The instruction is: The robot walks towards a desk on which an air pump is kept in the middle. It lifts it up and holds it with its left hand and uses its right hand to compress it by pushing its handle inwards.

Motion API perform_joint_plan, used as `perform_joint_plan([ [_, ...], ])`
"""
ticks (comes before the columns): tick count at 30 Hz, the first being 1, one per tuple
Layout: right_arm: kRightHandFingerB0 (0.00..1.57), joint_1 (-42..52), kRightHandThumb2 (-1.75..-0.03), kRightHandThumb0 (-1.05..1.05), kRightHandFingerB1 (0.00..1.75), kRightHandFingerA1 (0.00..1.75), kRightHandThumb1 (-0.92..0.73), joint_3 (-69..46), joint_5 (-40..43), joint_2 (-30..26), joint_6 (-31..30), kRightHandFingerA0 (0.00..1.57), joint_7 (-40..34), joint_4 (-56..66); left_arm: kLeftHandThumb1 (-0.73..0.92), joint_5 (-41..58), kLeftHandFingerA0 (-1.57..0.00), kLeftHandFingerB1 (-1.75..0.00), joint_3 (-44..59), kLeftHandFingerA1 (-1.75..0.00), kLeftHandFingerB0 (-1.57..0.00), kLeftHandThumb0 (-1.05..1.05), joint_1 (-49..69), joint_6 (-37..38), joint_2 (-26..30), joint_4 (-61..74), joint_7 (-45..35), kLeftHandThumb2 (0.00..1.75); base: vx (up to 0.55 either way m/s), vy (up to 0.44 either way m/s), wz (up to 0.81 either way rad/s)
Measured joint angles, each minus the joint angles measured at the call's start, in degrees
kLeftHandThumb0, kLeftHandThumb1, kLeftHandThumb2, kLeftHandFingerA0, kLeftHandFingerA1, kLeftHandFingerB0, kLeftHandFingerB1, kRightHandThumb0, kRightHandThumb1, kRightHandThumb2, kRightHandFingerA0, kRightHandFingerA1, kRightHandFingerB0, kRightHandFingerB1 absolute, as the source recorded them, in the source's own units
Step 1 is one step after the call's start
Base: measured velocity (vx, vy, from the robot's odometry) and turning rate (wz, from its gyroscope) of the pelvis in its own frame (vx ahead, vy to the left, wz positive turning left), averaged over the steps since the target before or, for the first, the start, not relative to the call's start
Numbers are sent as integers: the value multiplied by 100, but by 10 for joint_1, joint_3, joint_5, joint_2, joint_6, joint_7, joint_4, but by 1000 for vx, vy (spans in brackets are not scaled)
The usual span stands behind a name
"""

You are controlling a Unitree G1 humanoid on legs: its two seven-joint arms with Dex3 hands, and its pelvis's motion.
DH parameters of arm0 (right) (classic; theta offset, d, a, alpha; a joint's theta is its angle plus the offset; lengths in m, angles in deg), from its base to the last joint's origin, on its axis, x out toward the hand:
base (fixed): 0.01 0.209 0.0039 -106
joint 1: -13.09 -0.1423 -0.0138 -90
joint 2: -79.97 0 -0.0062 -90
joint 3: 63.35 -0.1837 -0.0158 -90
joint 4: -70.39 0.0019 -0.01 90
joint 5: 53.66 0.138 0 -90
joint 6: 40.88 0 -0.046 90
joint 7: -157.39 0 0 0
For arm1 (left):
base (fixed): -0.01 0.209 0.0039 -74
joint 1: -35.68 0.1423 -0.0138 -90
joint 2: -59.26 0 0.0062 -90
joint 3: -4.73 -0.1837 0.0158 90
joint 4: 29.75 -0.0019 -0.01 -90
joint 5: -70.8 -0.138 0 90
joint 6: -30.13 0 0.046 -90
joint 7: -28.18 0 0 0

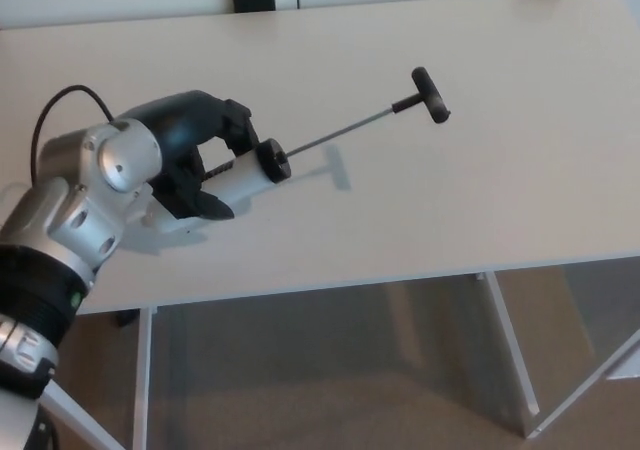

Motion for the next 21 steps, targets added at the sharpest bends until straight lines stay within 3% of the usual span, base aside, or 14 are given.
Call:
perform_joint_plan([
  [3,0,-76,-120,-92,10,16,-81,4,2,-10,-14,0,-1,-29,85,7,-98,-127,9,-117,-67,-9,0,0,3,1,-10,65,0,0,0],
  [4,0,-95,-75,-84,19,26,-92,6,3,-12,-19,0,-1,-39,85,8,-97,-108,10,-113,-71,-7,0,0,3,1,-13,67,0,0,0],
  [6,0,-138,-75,-84,19,26,-92,10,6,-16,-30,0,-2,-63,85,11,-97,-108,14,-113,-71,-7,0,0,4,2,-19,67,0,0,0],
  [7,0,-161,-115,-81,17,20,-79,13,7,-19,-38,0,-2,-76,85,13,-95,-130,15,-126,-65,-11,0,0,5,3,-24,65,0,0,0],
  [12,0,-248,-111,-82,17,18,-73,33,7,-21,-60,0,-3,-151,85,20,-92,-133,19,-123,-63,-11,0,0,8,6,-34,66,0,0,0],
  [13,0,-265,-69,-81,18,10,-89,39,6,-20,-63,0,-3,-170,85,21,-96,-125,19,-110,-65,-12,0,0,8,7,-36,66,0,0,0],
  [14,0,-281,-69,-81,18,10,-89,44,5,-19,-67,0,-3,-189,85,21,-96,-125,19,-110,-65,-12,0,0,8,7,-38,66,0,0,0],
  [15,0,-295,-70,-80,16,10,-90,49,4,-18,-70,0,-3,-206,86,22,-93,-127,19,-124,-66,-9,0,0,8,7,-39,65,0,0,0],
  [17,0,-303,-70,-80,16,10,-90,52,3,-17,-72,0,-3,-218,86,22,-93,-127,19,-124,-66,-9,0,0,8,8,-39,65,0,0,0],
  [18,0,-322,-112,-86,12,14,-75,59,2,-15,-75,0,-3,-246,83,23,-90,-130,19,-134,-68,-9,0,0,8,8,-41,71,0,0,0],
  [21,0,-342,-110,-86,11,15,-73,67,-1,-12,-80,0,-3,-283,83,23,-94,-128,19,-127,-69,-10,0,0,8,9,-43,71,0,0,0],
])
